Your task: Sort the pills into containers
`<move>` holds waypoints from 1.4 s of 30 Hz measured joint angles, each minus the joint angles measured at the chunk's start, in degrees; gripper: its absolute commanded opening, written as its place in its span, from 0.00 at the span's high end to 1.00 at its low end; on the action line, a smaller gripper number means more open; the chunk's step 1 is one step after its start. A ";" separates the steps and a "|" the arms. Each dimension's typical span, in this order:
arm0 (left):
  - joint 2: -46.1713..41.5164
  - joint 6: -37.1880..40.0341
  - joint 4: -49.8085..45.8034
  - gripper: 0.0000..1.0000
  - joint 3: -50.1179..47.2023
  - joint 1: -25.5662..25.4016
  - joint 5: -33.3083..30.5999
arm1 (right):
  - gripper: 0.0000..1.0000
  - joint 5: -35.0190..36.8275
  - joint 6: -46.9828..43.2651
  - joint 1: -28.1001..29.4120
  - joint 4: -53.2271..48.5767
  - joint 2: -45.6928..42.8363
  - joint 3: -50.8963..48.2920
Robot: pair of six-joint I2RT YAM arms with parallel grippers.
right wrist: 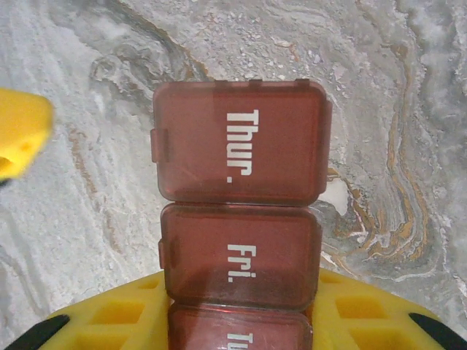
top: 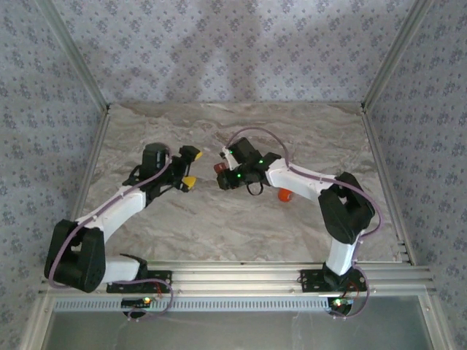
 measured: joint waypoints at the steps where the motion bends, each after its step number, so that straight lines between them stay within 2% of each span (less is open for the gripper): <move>1: 0.61 -0.31 0.59 0.04 0.02 -0.63 0.04 | 0.64 -0.68 -0.22 -0.20 0.57 -0.24 -0.52; 9: 4.00 -2.47 3.72 0.04 1.90 -2.95 0.00 | 0.65 -4.00 -1.05 -0.31 2.67 -0.44 -2.34; 21: 6.16 -4.28 6.88 0.04 2.71 -4.07 0.00 | 0.65 -4.83 -1.01 1.55 4.11 -0.42 -2.49; 42: 4.52 -4.24 4.76 0.04 2.89 -4.81 -1.11 | 0.67 -4.20 -0.37 1.42 4.09 1.16 -2.49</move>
